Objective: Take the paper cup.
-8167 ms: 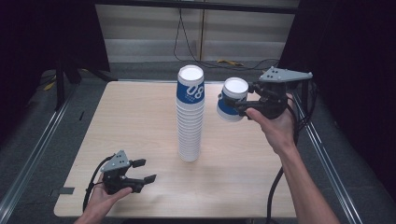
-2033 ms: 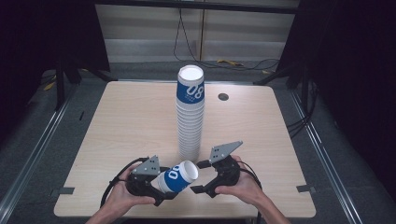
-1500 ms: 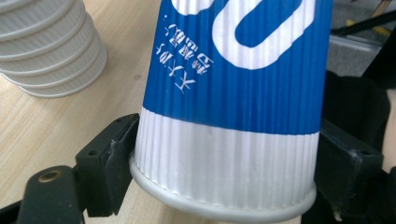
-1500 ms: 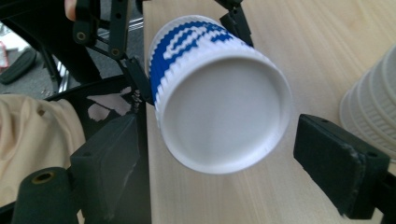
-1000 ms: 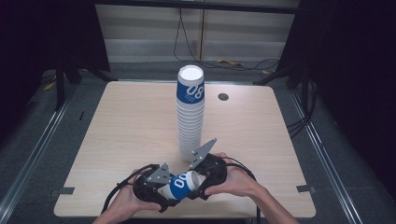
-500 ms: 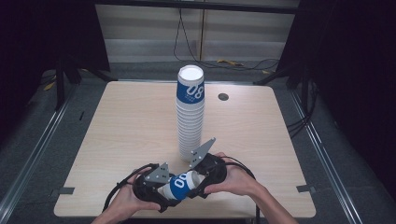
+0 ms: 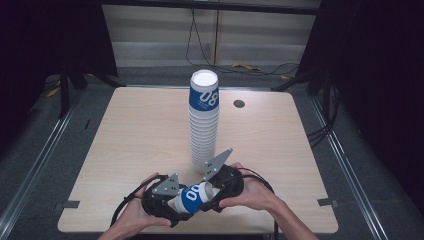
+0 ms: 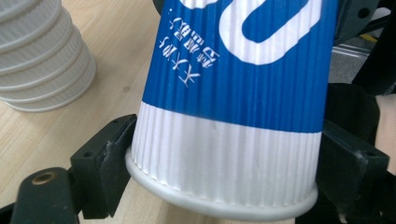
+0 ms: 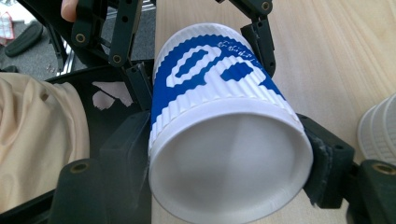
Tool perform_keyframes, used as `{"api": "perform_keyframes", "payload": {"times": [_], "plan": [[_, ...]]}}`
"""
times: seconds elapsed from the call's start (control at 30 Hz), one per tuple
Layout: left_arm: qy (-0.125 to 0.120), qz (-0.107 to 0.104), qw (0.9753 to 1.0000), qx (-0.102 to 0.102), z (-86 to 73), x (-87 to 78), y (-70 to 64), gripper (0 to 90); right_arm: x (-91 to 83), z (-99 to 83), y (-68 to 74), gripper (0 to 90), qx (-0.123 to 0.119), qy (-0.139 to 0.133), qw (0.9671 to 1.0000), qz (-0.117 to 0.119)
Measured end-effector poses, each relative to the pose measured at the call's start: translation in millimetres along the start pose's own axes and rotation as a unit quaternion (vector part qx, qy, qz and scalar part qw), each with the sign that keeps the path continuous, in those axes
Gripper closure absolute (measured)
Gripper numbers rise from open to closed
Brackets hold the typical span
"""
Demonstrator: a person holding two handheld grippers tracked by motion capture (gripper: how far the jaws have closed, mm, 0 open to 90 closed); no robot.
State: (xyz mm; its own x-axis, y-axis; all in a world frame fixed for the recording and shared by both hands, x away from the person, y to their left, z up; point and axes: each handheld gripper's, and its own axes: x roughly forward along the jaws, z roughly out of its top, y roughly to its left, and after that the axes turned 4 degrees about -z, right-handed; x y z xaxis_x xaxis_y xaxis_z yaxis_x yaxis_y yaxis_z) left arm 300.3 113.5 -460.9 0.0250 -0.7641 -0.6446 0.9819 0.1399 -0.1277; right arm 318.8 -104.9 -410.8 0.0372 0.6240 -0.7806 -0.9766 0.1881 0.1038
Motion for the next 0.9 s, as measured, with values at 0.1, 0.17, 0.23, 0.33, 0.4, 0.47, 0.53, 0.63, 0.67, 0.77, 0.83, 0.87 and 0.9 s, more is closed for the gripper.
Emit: {"api": "perform_keyframes", "payload": {"times": [0.1,0.17,0.23,0.33,0.4,0.47,0.53,0.63,0.67,0.77,0.83,0.87,0.9], "plan": [[-0.006,-0.001,1.0000,0.000,0.1,-1.1,0.0,14.9,-1.6,-0.2,0.1,28.2,0.001,-0.001,1.0000,-0.001],[-0.011,-0.003,0.9999,-0.003,-0.2,-1.1,0.0,14.9,-1.9,-0.1,0.3,28.2,0.000,-0.004,1.0000,-0.001],[-0.013,-0.004,0.9999,0.001,0.3,-1.4,0.7,14.9,-2.0,-0.3,-0.2,28.3,0.000,-0.005,1.0000,-0.001],[-0.022,-0.012,0.9997,-0.003,0.7,-1.8,1.9,14.9,-1.5,-0.7,-0.9,28.5,0.003,0.001,1.0000,0.002],[-0.027,-0.022,0.9994,0.003,1.2,-4.0,3.1,15.0,1.1,-0.9,-0.2,28.6,-0.004,0.008,1.0000,0.002],[-0.042,-0.018,0.9989,-0.004,2.0,-7.0,2.5,15.5,3.2,-0.9,1.5,28.6,-0.006,0.018,0.9998,0.000],[-0.063,-0.025,0.9975,-0.019,1.6,-10.3,4.9,16.1,2.8,-0.9,0.6,28.6,-0.004,0.013,0.9999,0.003],[-0.087,-0.023,0.9956,-0.027,-0.7,-16.7,9.2,15.8,0.5,-1.6,-0.6,28.6,0.001,0.010,0.9999,-0.006],[-0.096,-0.021,0.9947,-0.030,-1.6,-18.9,10.6,15.6,0.2,-2.1,-1.2,28.6,-0.001,0.008,1.0000,-0.005],[-0.119,-0.018,0.9918,-0.043,-4.4,-24.8,14.1,15.6,-2.6,-4.1,-1.7,28.6,0.010,-0.002,0.9998,-0.016],[-0.130,-0.015,0.9904,-0.044,-5.3,-28.4,15.2,15.7,-5.2,-6.5,-3.5,28.6,0.019,-0.014,0.9994,-0.025],[-0.139,-0.018,0.9891,-0.046,-5.4,-30.1,15.4,15.7,-5.8,-8.2,-4.6,28.6,0.023,-0.018,0.9993,-0.021],[-0.146,-0.020,0.9880,-0.046,-5.5,-32.0,15.8,15.7,-6.0,-10.3,-4.9,28.6,0.026,-0.021,0.9991,-0.026]]}}
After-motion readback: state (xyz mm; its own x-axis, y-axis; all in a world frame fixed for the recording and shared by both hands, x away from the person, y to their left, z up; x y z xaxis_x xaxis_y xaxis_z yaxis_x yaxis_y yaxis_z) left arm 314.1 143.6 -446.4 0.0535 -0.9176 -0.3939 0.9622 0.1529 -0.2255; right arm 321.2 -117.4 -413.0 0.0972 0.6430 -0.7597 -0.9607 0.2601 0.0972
